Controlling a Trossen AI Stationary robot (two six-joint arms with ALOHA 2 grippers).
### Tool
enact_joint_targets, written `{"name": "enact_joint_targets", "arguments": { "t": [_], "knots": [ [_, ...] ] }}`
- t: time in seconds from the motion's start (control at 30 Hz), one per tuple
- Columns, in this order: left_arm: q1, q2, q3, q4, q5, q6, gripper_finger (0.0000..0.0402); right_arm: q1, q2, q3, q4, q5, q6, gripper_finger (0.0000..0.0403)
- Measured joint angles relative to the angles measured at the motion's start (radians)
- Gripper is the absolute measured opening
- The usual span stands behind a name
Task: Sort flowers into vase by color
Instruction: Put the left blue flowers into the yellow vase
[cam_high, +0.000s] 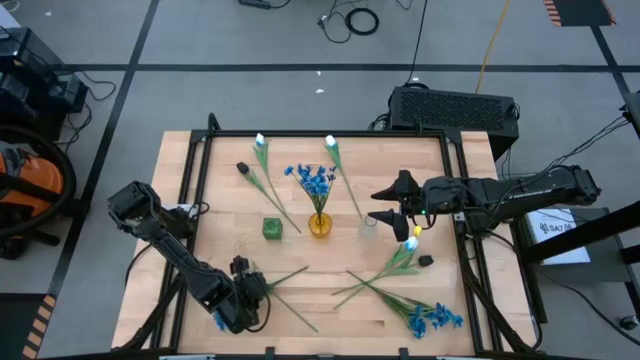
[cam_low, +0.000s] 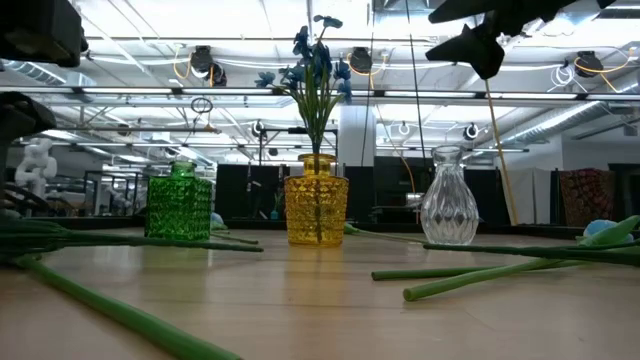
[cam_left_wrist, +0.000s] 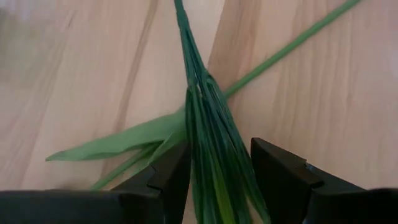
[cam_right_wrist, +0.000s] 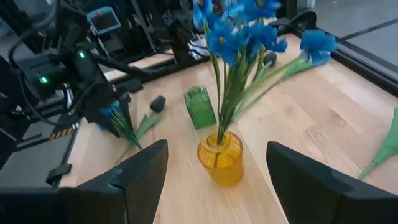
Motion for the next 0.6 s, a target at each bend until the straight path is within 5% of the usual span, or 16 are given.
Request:
{"name": "enact_joint_targets", "arguments": {
  "t": [0.17,0.43,0.6],
  "knots": [
    [0.0,0.0,0.0,0.014,0.003,0.0,0.0148,0.013,0.0,0.0,0.073,-0.001,-0.007,0.0264],
    [0.0,0.0,0.0,0.01,0.002,0.029,0.0019,0.086,0.0,0.0,0.263,-0.001,-0.08,0.0264],
    [0.009,-0.018,0.0,-0.018,0.007,0.036,0.0018,0.146,0.0,0.0,0.393,-0.001,-0.151,0.0264]
  ]
}}
